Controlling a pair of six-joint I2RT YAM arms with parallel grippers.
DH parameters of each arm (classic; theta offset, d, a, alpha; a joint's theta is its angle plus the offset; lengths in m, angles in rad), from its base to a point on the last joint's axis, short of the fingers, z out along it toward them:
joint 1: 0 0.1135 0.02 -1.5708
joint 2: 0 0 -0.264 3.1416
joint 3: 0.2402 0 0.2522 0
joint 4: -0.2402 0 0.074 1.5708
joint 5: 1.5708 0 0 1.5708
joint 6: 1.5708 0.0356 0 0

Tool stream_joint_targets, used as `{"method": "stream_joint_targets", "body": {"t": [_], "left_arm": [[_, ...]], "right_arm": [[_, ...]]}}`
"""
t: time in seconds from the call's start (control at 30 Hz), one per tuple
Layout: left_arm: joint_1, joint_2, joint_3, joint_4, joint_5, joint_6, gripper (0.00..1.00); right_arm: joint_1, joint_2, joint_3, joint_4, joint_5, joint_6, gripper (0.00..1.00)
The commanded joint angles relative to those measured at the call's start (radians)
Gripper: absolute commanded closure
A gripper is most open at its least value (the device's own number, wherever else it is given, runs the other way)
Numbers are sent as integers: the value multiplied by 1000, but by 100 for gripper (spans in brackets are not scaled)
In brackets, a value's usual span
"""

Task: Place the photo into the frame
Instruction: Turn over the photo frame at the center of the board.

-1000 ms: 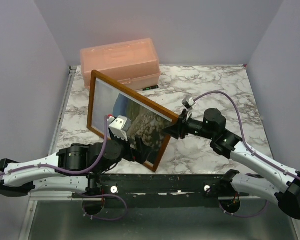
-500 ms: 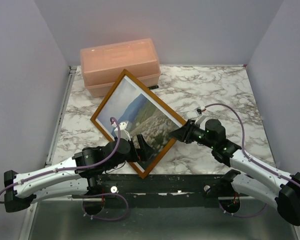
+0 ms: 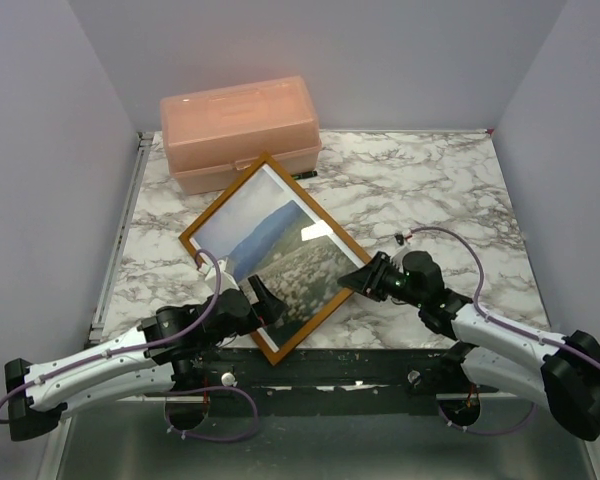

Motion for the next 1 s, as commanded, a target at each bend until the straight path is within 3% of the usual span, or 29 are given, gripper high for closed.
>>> {"method": "stream_joint_targets", "body": {"t": [0.0,0.13,0.23,0.33,0.5,0.57,0.97], "left_arm": [[7,25,1,-39,-35,-46,1],[9,87,32,-69,-32,-40,2],[8,129,49,-82,-26,-28,1],[14,144,56,-79,-21,-21,2],[19,132,48,-77,-18,-21,1],[22,123,40,-88,-18,-34,2],[75,91,-13,-87,29,-37,2]], "right_arm": [[-1,76,-73,-214,180,-153,71],[-1,94,-92,-215,188,-138,58],[-1,107,-92,-226,194,-130,40],[-1,119,-84,-245,202,-119,27],[-1,132,-52,-291,205,-119,18],[-2,128,-30,-347,208,-120,2],[-2,91,202,-547,221,-311,0]]}}
